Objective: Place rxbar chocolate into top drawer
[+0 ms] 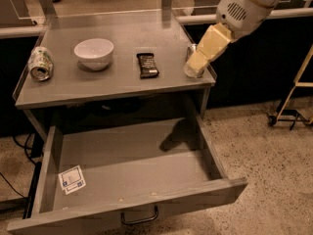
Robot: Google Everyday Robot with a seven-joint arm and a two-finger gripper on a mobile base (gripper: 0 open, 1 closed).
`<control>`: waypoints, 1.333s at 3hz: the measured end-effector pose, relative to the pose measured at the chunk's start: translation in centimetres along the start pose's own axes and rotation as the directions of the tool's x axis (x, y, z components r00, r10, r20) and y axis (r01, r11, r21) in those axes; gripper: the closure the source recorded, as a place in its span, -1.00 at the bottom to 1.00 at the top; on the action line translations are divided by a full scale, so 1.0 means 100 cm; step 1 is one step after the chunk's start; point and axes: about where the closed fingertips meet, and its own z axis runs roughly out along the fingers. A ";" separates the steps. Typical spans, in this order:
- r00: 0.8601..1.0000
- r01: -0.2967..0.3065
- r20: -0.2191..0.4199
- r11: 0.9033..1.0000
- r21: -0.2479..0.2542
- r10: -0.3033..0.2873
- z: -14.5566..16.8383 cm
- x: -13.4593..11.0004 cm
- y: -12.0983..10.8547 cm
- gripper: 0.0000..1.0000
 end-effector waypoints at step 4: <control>0.979 -0.199 0.015 0.977 -0.081 0.201 0.050 -0.064 -0.035 -1.00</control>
Offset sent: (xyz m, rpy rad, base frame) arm 0.0917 0.0173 -0.0515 0.0905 0.1843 -0.2624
